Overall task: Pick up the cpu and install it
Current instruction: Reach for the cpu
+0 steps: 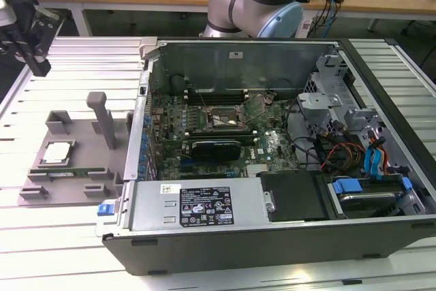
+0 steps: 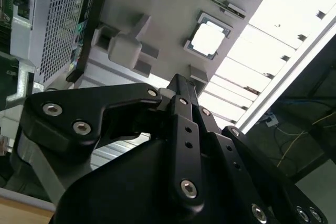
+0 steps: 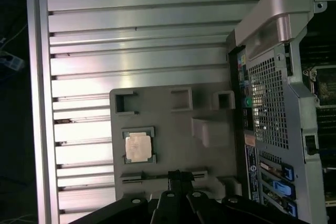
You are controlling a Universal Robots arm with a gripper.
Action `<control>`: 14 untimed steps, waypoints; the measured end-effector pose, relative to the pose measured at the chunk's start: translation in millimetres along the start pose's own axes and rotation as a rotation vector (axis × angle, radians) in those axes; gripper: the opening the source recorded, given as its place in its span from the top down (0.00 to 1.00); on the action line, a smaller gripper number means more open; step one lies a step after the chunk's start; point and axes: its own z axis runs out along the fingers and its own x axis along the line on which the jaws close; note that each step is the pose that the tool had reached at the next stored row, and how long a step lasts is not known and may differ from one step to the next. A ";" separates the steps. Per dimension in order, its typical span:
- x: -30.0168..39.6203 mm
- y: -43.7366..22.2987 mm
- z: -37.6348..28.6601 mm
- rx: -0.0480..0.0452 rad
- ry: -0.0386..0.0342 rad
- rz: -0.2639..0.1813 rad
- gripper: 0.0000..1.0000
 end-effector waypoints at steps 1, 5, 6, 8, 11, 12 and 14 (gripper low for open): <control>4.5 -0.3 0.0 -0.0001 -0.0001 0.000 0.89; 14.3 -1.2 1.1 0.0000 0.0000 0.000 0.89; 14.7 -1.2 1.9 -0.0001 -0.0001 0.000 0.89; 16.4 -1.3 3.4 0.0000 0.0000 0.000 0.89; 19.1 0.6 4.3 -0.0001 -0.0002 0.000 0.89; 19.1 0.6 4.3 -0.0001 -0.0001 0.000 0.89; 19.3 0.7 4.3 0.0000 0.0000 0.000 0.89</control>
